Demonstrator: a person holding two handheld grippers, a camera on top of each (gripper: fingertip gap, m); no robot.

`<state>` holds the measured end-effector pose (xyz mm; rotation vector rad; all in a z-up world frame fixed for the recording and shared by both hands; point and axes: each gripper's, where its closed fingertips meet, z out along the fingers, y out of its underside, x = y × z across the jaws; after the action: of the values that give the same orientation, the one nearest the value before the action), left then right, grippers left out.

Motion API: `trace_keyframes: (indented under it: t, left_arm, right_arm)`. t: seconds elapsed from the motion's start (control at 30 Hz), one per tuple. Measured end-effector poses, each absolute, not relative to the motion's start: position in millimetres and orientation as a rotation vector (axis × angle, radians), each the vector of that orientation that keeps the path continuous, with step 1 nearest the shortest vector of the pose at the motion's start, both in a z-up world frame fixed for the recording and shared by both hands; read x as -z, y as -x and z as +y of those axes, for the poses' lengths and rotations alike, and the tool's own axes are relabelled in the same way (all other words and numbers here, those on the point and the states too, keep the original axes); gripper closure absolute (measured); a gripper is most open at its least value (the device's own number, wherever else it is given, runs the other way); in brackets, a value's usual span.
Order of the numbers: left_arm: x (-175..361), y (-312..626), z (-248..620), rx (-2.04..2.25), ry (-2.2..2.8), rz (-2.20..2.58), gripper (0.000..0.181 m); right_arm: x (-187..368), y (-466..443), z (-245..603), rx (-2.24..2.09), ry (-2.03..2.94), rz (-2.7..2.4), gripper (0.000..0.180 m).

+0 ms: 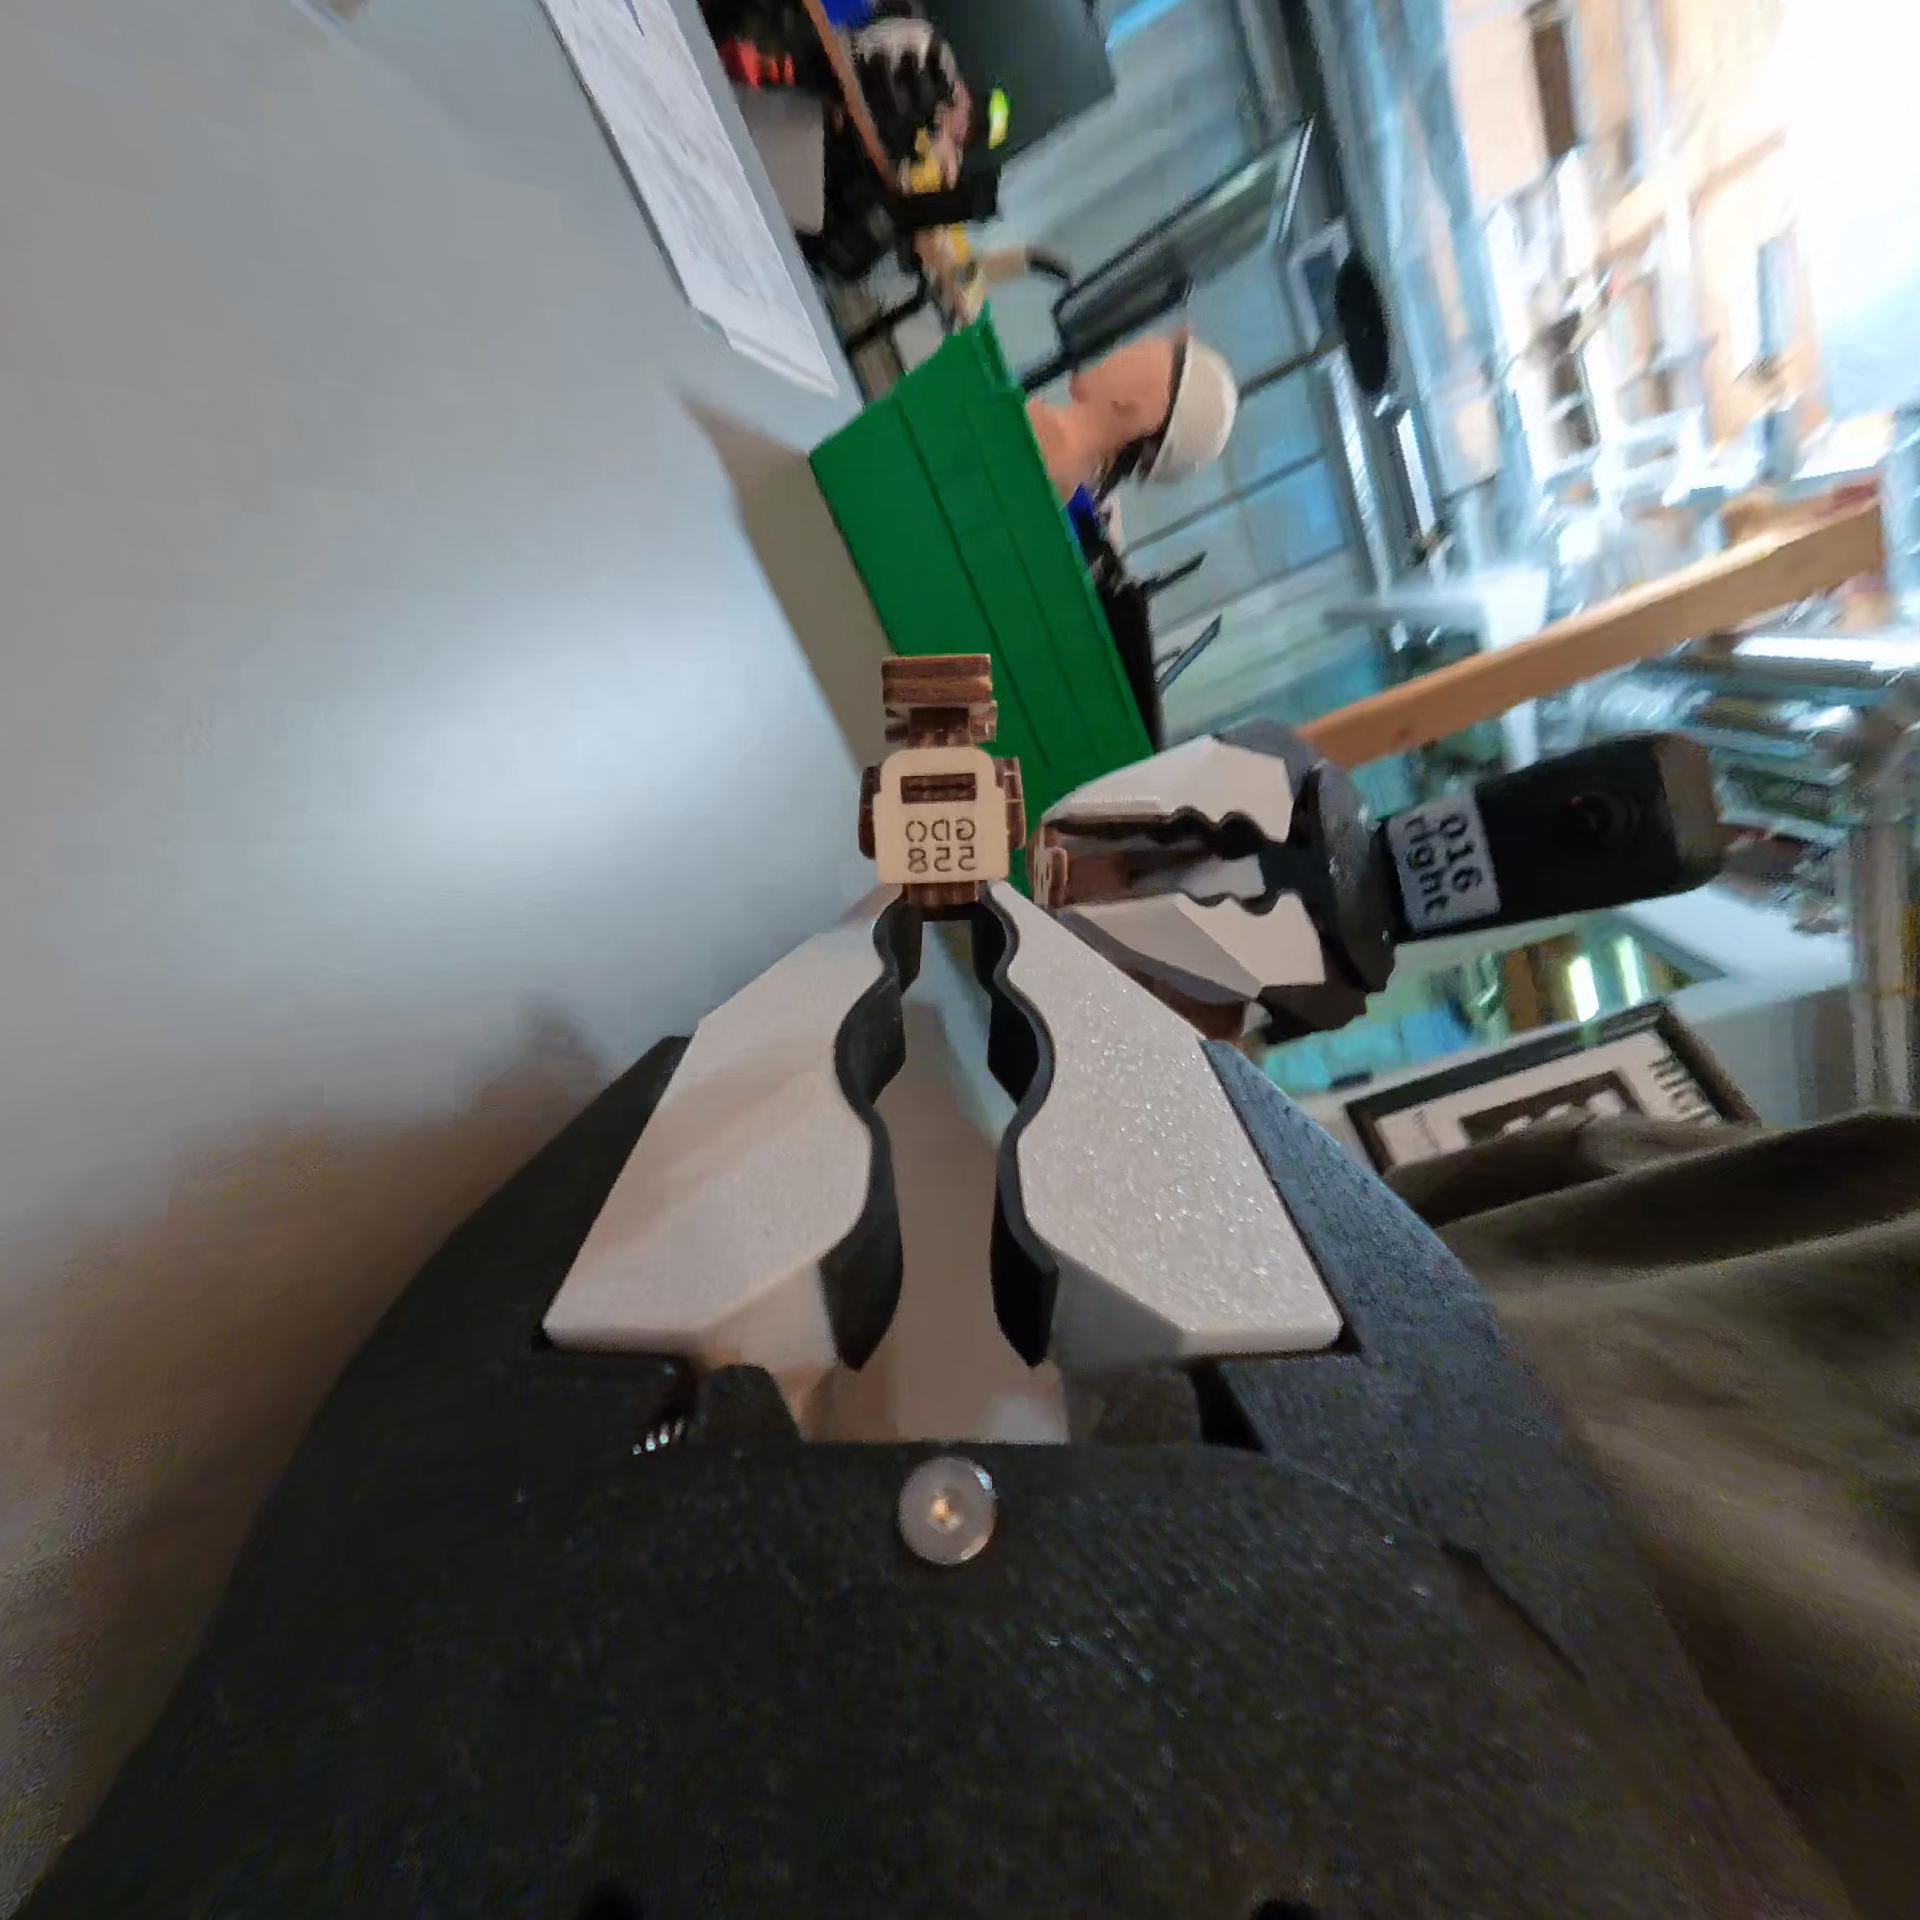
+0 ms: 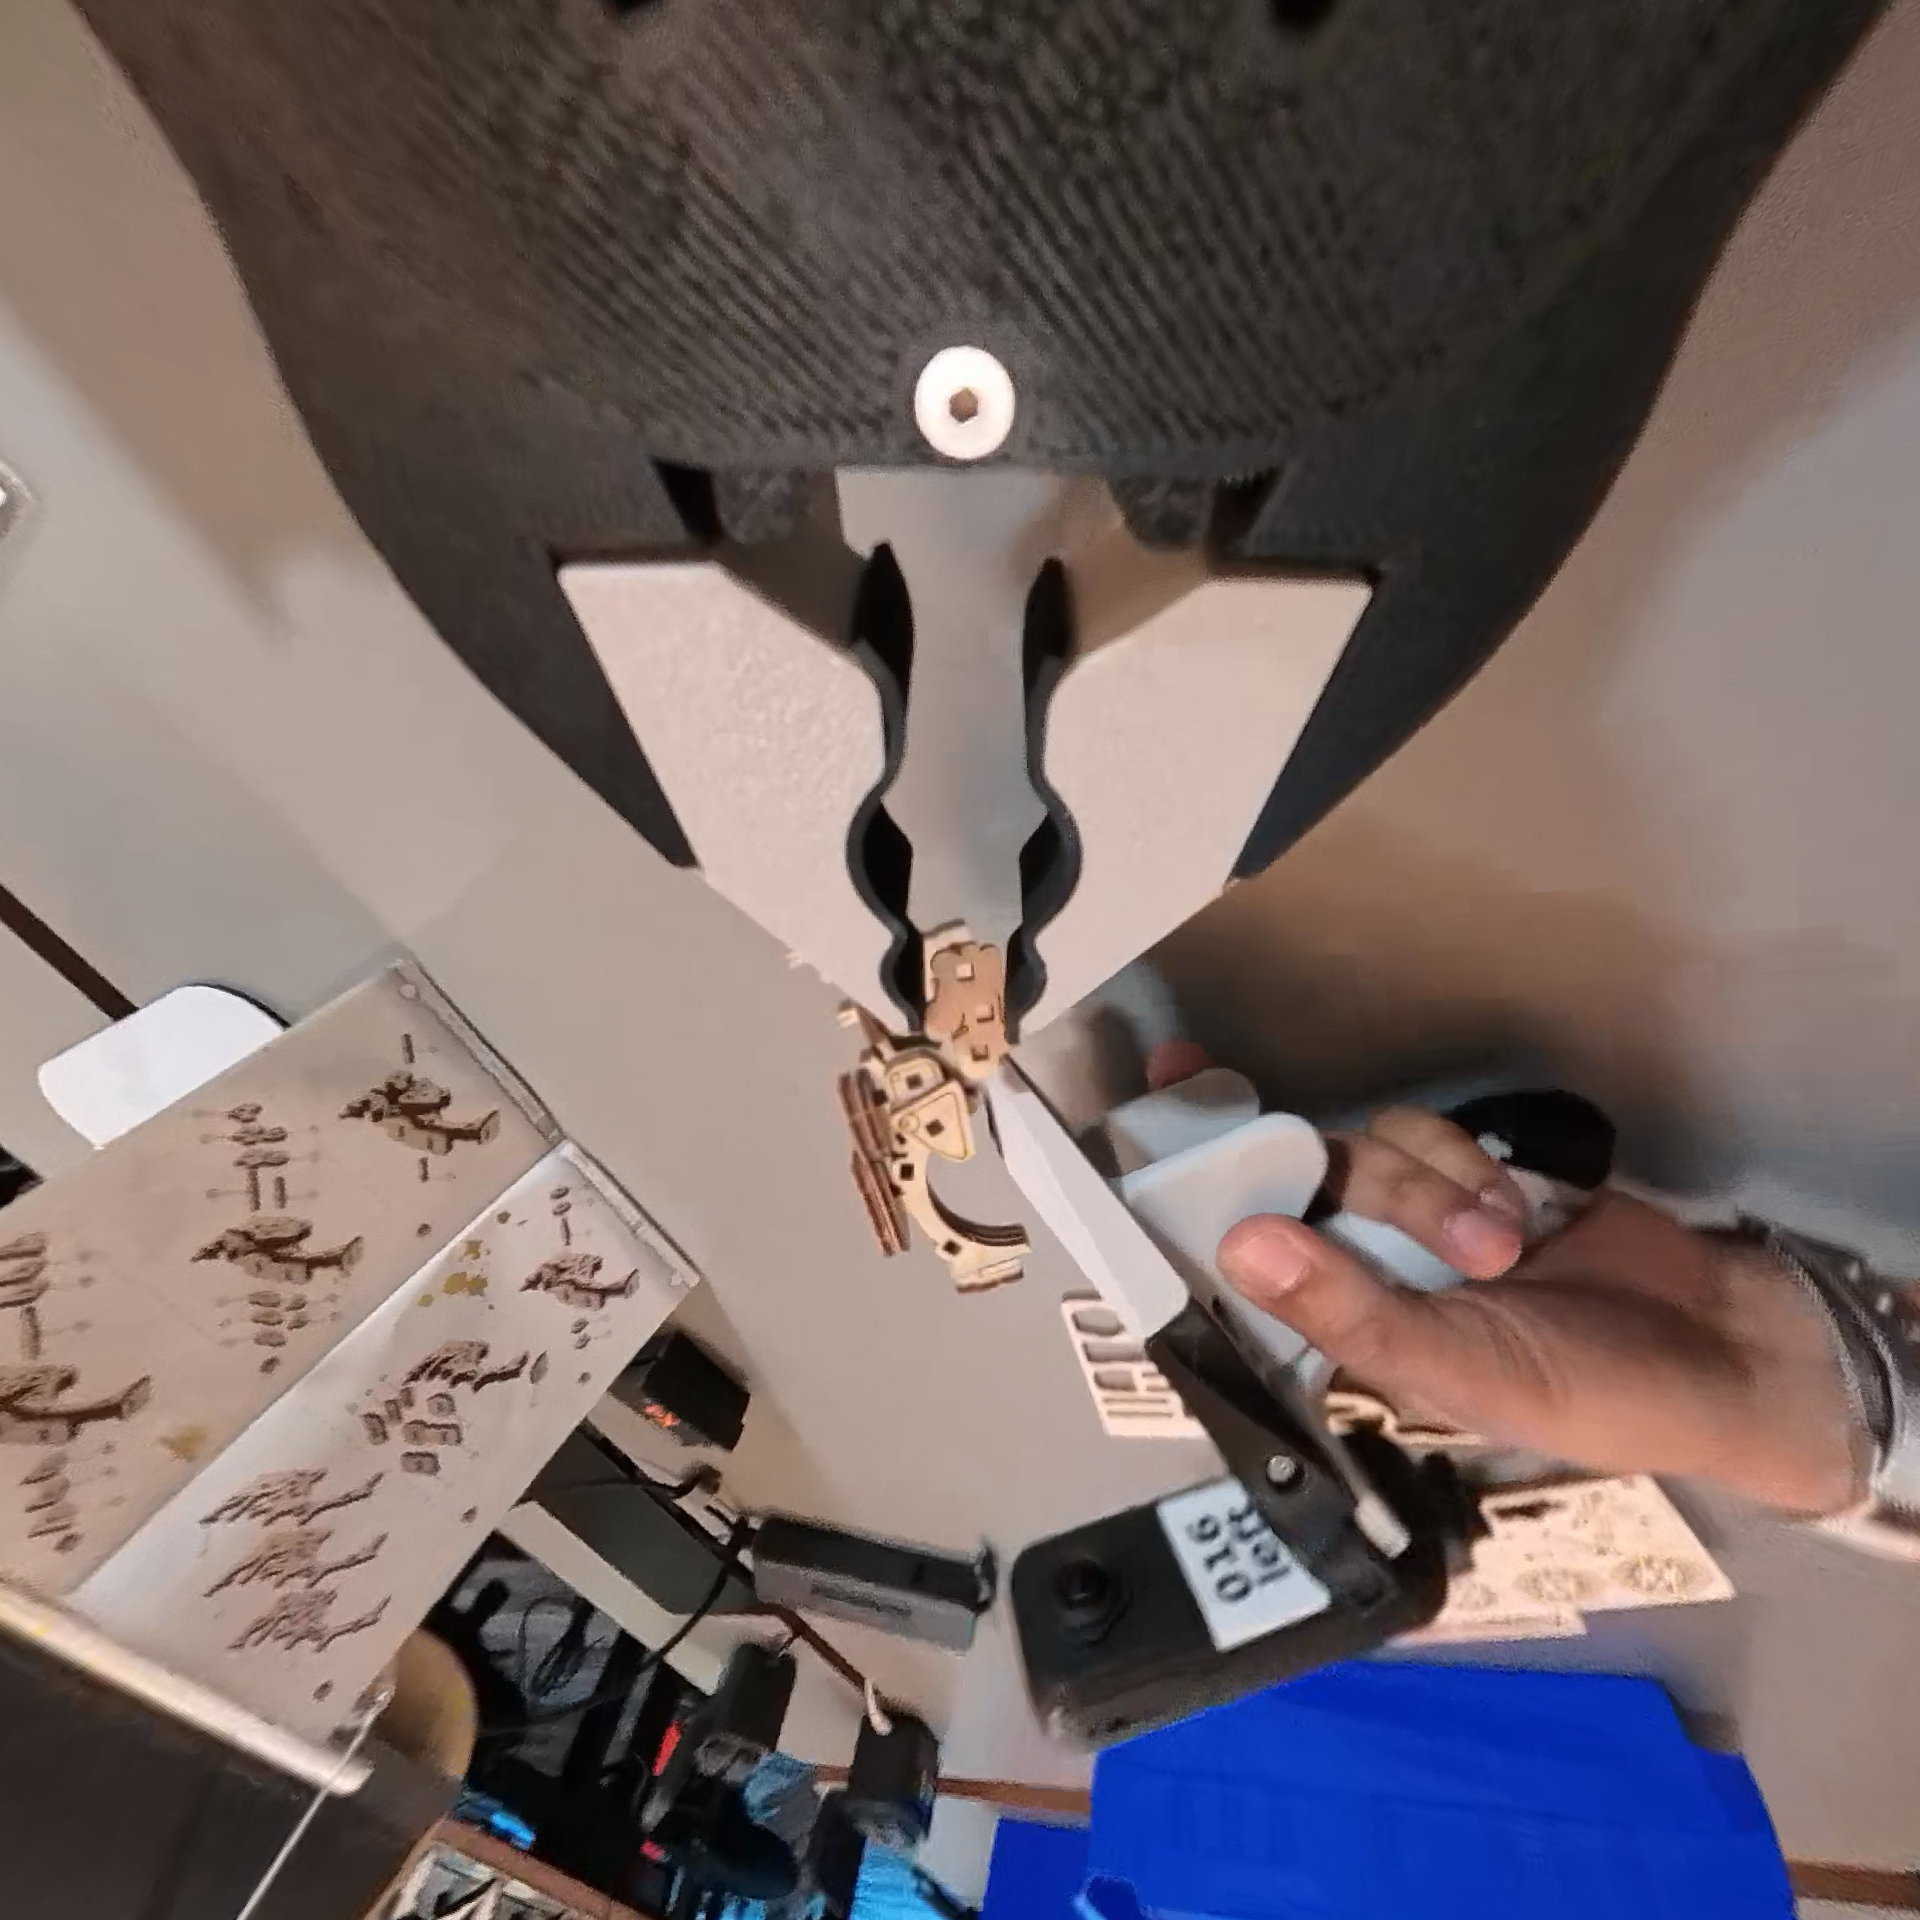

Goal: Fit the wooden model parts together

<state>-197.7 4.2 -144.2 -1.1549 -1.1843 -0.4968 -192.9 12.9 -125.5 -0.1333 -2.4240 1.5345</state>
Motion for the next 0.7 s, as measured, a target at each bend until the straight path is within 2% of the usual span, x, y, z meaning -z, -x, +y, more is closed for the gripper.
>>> trace_keyframes:
  t: [0.2, 0.37, 0.43, 0.6, 0.67, 0.7]
  left_arm:
    - [140, 178, -14, 0.441, 1.038, -1.236, 0.175]
    - [119, 175, -21, 0.486, 1.067, -1.152, 0.175]
    - [133, 175, -27, 0.456, 1.149, -1.181, 0.175]
    - [119, 172, -36, 0.518, 1.068, -1.127, 0.175]
    - [117, 176, -38, 0.455, 1.119, -1.106, 0.175]
    - [118, 180, -37, 0.439, 1.138, -1.099, 0.175]
  right_arm:
    - [128, 174, 17, -1.604, 0.271, -2.405, 0.166]
    - [130, 174, 21, -1.562, 0.191, -2.452, 0.166]
    - [143, 176, 24, -1.561, 0.223, -2.513, 0.166]
    - [138, 175, 26, -1.586, 0.135, -2.498, 0.167]
    - [132, 183, 27, -1.606, 0.092, -2.455, 0.180]
    - [126, 187, 27, -1.660, 0.100, -2.433, 0.180]
